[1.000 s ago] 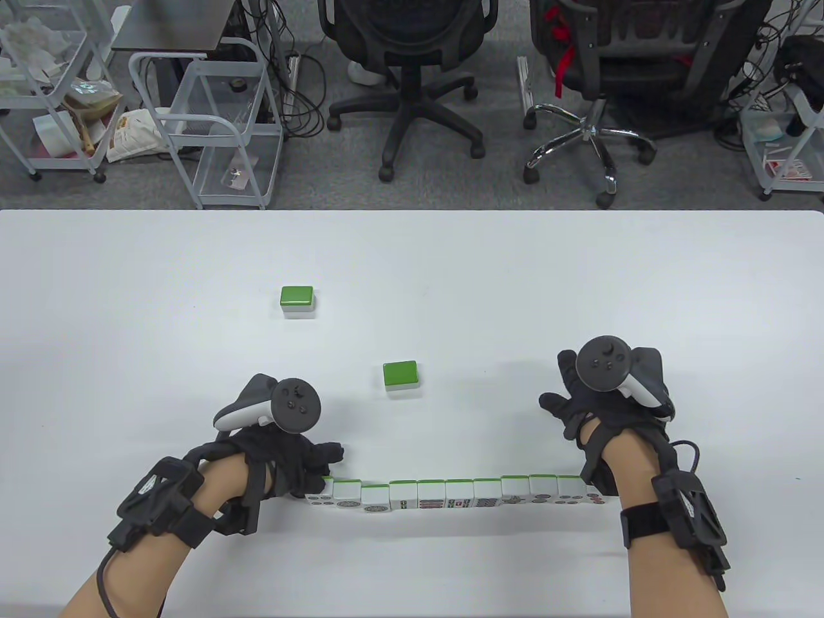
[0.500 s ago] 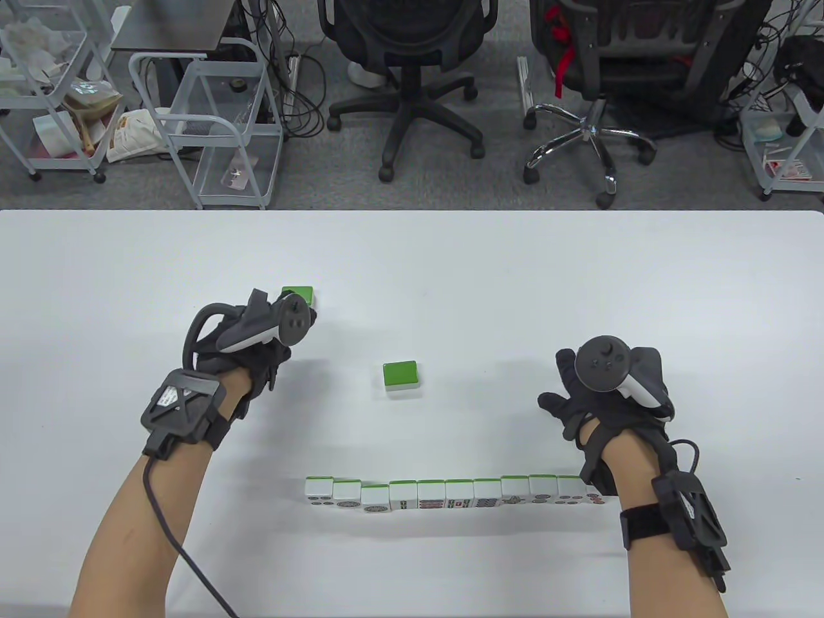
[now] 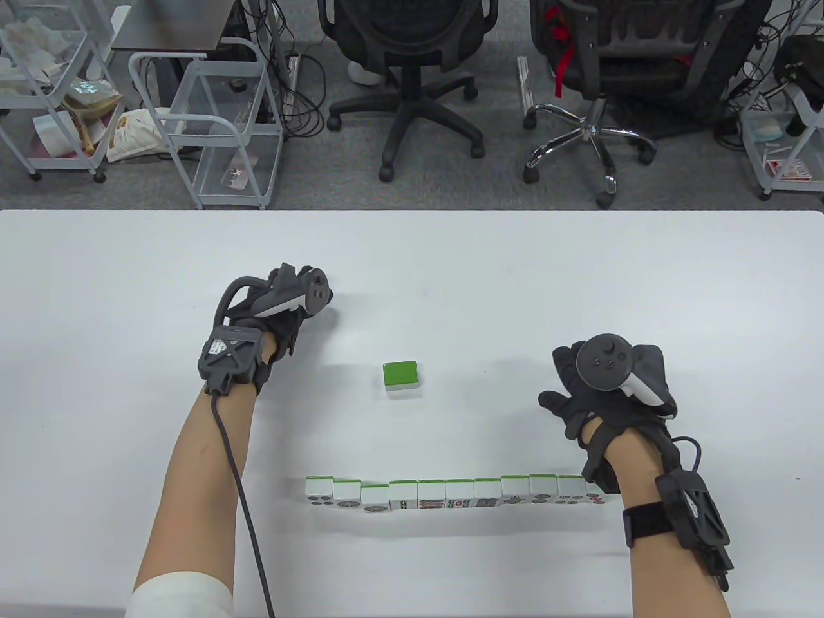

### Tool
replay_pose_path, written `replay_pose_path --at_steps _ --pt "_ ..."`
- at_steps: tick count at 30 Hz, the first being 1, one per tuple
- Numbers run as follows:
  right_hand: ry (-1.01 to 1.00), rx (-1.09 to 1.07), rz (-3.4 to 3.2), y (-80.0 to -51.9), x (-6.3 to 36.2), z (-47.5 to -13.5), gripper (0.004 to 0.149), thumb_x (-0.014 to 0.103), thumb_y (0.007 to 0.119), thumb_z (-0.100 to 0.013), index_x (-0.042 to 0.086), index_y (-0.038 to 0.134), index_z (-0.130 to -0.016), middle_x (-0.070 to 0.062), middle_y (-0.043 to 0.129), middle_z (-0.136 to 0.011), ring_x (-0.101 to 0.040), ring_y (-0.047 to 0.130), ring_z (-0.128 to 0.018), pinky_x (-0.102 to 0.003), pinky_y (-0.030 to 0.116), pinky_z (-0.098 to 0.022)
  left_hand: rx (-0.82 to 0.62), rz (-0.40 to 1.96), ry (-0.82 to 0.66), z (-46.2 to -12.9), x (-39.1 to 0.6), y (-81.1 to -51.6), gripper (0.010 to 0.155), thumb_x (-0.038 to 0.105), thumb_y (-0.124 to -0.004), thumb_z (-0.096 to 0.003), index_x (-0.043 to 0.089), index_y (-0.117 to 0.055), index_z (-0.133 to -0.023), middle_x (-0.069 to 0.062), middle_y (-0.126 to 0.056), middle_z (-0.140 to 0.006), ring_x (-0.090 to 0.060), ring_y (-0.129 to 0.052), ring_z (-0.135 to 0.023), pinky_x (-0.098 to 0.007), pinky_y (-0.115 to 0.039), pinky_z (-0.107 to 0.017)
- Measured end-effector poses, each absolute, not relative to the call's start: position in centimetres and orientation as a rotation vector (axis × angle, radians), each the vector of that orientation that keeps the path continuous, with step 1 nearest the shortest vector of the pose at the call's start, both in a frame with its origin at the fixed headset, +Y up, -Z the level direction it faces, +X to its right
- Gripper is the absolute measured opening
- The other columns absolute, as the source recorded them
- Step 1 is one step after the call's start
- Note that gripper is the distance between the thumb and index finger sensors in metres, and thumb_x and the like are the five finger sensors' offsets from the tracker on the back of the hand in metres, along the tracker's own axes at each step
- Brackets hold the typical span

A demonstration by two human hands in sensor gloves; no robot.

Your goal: Stand mahjong tiles upright in a row

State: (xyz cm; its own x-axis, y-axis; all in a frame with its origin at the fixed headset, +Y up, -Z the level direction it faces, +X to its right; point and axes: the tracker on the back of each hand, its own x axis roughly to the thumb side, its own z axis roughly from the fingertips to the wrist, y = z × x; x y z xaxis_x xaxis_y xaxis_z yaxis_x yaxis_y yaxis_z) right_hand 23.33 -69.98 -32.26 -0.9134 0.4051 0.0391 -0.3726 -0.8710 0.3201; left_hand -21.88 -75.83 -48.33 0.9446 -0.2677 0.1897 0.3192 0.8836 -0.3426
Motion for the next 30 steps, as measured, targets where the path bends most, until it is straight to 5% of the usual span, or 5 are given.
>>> replay_pose_path --at_steps 3,7,12,21,30 --pt "0.428 0.148 2.7 -69.9 23.4 -32.3 0.078 0.049 0.073 -0.036 0.014 0.043 -0.099 -0.017 0.029 -0.107 -0.062 0.035 -0.091 -0.073 0.045 -0.059 -0.347 -0.343 -0.103 -48.7 -21.7 -75.5 0.069 0.036 -0.075 -0.0344 0.062 -0.042 -0.089 0.025 -0.032 -0.113 -0.027 -0.06 -0.111 -0.05 -0.065 -0.075" --pt "0.444 0.152 2.693 -70.0 23.4 -32.2 0.077 0.048 0.074 -0.036 0.014 0.044 -0.099 -0.016 0.03 -0.107 -0.062 0.036 -0.091 -0.072 0.047 -0.059 -0.391 -0.38 -0.08 -48.6 -21.8 -75.8 0.08 0.046 -0.08 -0.0279 0.062 -0.032 -0.09 0.019 -0.034 -0.11 -0.014 -0.078 -0.087 -0.04 -0.072 -0.066" --pt "0.439 0.155 2.687 -69.9 23.5 -32.2 0.077 0.048 0.074 -0.036 0.014 0.045 -0.098 -0.016 0.03 -0.106 -0.062 0.038 -0.091 -0.072 0.049 -0.059 -0.386 -0.274 -0.07 -48.3 -22.7 -75.6 0.079 0.049 -0.084 -0.0234 0.054 -0.044 -0.092 0.026 -0.048 -0.106 -0.006 -0.097 -0.063 -0.033 -0.084 -0.052" --pt "0.4 0.176 2.663 -69.1 23.6 -31.9 0.078 0.048 0.074 -0.036 0.013 0.044 -0.098 -0.017 0.03 -0.106 -0.062 0.039 -0.091 -0.072 0.049 -0.059 -0.45 -0.218 -0.12 -46.0 -22.3 -73.3 0.077 0.045 -0.079 -0.0224 0.041 -0.051 -0.094 0.01 -0.063 -0.105 -0.012 -0.104 -0.064 -0.042 -0.084 -0.058" --pt "0.406 0.2 2.655 -69.1 23.3 -31.8 0.078 0.048 0.074 -0.036 0.012 0.044 -0.098 -0.018 0.03 -0.106 -0.063 0.039 -0.091 -0.072 0.049 -0.059 -0.73 -0.055 -0.285 -39.1 -23.1 -71.1 0.078 0.043 -0.079 -0.0234 0.035 -0.052 -0.096 0.003 -0.067 -0.105 -0.016 -0.105 -0.062 -0.045 -0.085 -0.056"
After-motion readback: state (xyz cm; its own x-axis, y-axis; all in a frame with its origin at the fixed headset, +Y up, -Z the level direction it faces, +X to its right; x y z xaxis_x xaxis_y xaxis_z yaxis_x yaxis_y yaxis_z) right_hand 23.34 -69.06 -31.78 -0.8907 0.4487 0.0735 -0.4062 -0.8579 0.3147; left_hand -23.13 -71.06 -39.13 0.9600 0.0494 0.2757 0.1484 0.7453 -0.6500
